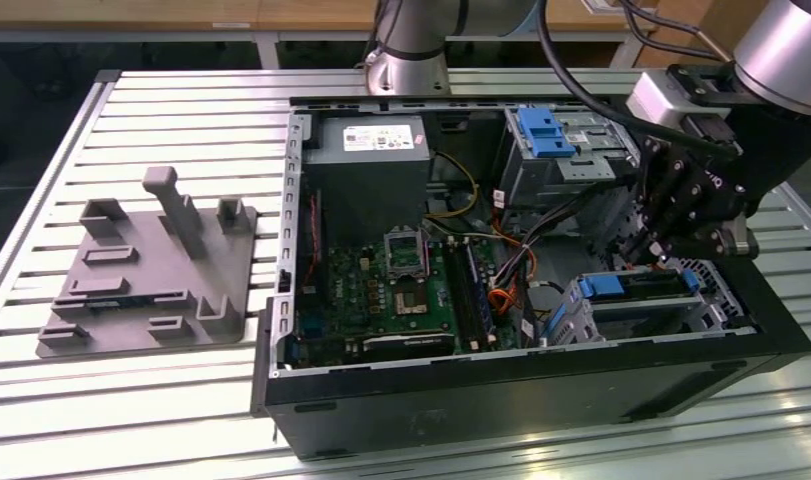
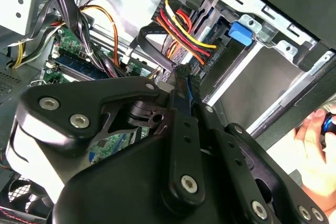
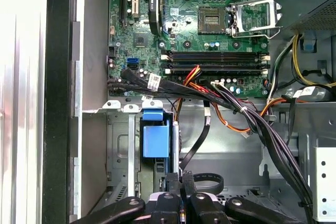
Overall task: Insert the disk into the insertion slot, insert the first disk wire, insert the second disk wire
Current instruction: 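Insert the second disk wire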
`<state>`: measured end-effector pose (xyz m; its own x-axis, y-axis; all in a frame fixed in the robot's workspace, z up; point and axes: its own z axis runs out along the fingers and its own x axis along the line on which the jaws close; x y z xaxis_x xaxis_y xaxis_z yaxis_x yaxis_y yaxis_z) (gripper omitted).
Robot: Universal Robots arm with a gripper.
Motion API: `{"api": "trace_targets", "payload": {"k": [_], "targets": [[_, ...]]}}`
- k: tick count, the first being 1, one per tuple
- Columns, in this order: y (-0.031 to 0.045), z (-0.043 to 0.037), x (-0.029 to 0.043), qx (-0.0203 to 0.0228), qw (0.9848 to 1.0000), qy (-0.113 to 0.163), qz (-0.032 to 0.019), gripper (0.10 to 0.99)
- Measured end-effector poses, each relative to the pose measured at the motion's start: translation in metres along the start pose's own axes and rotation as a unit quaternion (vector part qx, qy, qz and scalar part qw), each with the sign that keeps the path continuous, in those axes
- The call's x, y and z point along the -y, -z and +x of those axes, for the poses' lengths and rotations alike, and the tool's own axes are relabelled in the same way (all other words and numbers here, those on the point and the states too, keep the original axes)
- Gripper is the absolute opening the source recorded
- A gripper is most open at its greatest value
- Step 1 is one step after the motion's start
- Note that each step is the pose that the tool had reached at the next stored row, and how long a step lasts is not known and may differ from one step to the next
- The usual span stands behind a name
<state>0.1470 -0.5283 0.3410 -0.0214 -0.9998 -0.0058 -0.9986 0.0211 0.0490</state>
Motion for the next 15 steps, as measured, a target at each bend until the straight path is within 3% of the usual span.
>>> {"api": "trace_targets", "payload": {"k": [11,15], "targets": [[-0.0004,0.0103,0.0003,-0.0006,1.0000,0.000,0.0000,0.145],[-0.0011,0.0105,0.0001,-0.0006,1.0000,0.000,0.0000,0.145]]}}
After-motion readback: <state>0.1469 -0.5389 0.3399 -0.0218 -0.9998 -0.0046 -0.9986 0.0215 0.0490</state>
